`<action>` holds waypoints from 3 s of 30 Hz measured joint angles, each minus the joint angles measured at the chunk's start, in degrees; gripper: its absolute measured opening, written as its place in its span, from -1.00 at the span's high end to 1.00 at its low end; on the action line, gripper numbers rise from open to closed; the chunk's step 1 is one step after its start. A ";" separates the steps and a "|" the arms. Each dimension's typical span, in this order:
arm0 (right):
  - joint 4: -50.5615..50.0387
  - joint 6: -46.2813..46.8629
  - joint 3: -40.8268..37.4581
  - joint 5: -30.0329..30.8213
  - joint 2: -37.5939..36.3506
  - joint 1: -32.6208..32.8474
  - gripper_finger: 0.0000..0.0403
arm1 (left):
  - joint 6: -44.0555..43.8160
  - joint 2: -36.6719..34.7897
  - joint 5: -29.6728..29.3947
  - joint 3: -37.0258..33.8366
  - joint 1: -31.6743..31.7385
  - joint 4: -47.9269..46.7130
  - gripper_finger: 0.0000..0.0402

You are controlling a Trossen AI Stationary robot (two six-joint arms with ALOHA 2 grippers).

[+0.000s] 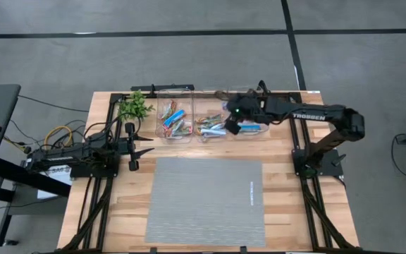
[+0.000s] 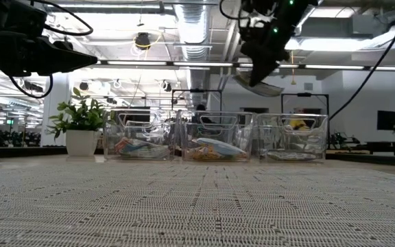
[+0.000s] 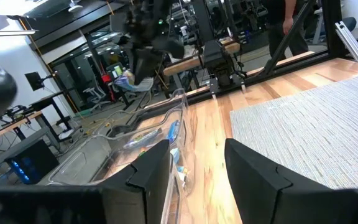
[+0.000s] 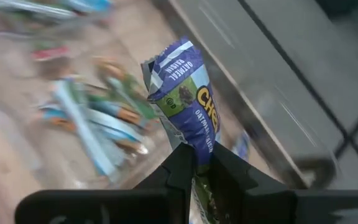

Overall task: Pick and place Granola Bars by type
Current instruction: Put the blue granola bar into the right transparent bin, then return to Home Position

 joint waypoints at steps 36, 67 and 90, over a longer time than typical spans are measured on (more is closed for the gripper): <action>-7.30 8.74 -0.14 -0.73 -4.81 -7.01 -0.09 | 0.00 0.00 0.01 0.01 -0.01 0.00 0.26; 31.36 10.69 -57.83 -28.55 -64.57 28.72 -0.10 | 0.00 -0.02 0.00 -0.01 0.00 0.00 0.26; 50.59 0.78 -70.70 -29.03 -72.77 30.99 -0.09 | 0.00 -0.02 0.00 0.01 -0.02 0.00 0.26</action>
